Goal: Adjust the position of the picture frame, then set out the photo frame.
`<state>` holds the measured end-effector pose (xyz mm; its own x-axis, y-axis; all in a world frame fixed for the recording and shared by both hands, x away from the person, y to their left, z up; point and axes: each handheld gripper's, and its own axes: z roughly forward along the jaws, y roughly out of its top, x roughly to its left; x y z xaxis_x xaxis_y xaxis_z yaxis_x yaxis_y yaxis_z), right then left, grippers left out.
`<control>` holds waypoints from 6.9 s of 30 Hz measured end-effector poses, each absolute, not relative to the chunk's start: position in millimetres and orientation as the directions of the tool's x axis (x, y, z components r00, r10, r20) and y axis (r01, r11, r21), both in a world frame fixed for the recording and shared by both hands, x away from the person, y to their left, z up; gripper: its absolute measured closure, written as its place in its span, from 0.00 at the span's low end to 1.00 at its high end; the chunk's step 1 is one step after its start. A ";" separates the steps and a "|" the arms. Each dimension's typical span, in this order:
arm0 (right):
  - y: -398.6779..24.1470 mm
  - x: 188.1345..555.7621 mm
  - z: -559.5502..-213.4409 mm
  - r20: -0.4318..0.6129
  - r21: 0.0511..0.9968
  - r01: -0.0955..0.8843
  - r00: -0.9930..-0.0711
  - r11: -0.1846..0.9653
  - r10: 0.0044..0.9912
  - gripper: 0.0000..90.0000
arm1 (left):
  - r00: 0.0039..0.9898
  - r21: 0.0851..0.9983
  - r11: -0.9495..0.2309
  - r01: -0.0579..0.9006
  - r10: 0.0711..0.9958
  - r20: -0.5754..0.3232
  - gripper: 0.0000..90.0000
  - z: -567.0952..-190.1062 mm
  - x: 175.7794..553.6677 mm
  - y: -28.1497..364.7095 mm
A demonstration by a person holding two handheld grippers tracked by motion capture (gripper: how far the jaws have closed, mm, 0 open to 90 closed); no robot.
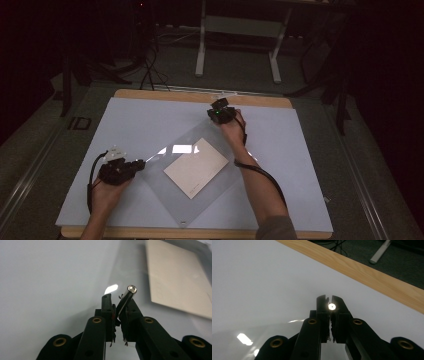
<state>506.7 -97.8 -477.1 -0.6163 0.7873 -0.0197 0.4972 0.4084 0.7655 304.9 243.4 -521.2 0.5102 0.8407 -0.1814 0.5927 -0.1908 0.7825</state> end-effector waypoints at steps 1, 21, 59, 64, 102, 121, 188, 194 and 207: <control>-105.8 502.6 -474.9 -0.026 0.765 0.494 -0.617 0.413 0.787 0.95 | 0.507 0.784 -0.184 0.593 0.841 -0.186 0.91 -520.6 311.0 243.8; -202.3 436.4 -470.5 -0.012 0.767 0.562 -0.471 0.310 0.882 0.95 | 0.508 0.724 -0.234 0.648 0.842 -0.183 0.92 -502.3 423.4 200.6; -224.6 432.8 -510.3 0.059 0.785 0.566 -0.471 0.250 0.880 0.94 | 0.436 0.746 -0.093 0.660 0.856 -0.278 0.79 -524.2 417.1 191.3; -224.5 432.0 -511.1 0.058 0.790 0.562 -0.468 0.247 0.882 0.94 | 0.455 0.786 -0.101 0.610 0.857 -0.243 0.71 -521.3 409.4 195.1; -230.1 433.0 -517.5 0.117 0.810 0.552 -0.479 0.195 0.870 0.93 | 0.479 0.860 -0.111 0.497 0.862 -0.166 0.92 -524.6 402.7 194.9; -232.7 444.9 -513.8 0.172 0.774 0.606 -0.482 0.185 0.859 0.93 | 0.482 0.806 -0.074 0.587 0.832 -0.274 0.91 -521.3 418.6 202.3; -193.5 287.1 -425.3 0.166 0.830 0.361 -0.888 0.425 0.429 1.00 | 0.330 0.715 0.114 0.690 0.829 -0.451 0.93 -527.3 449.0 197.4; -186.6 264.3 -433.3 0.154 0.839 0.334 -0.902 0.428 0.403 1.00 | 0.331 0.709 0.108 0.697 0.828 -0.452 0.92 -526.6 450.1 197.4; -163.9 254.8 -468.0 0.014 0.836 0.297 -0.852 0.461 0.523 1.00 | 0.334 0.698 0.098 0.710 0.825 -0.456 0.92 -525.2 452.4 198.0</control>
<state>254.8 -163.9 -468.0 -0.8521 0.5233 0.0144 0.2970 0.4606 0.8364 452.4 198.0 -525.2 0.3342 0.8248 -0.4561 0.7098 0.0981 0.6975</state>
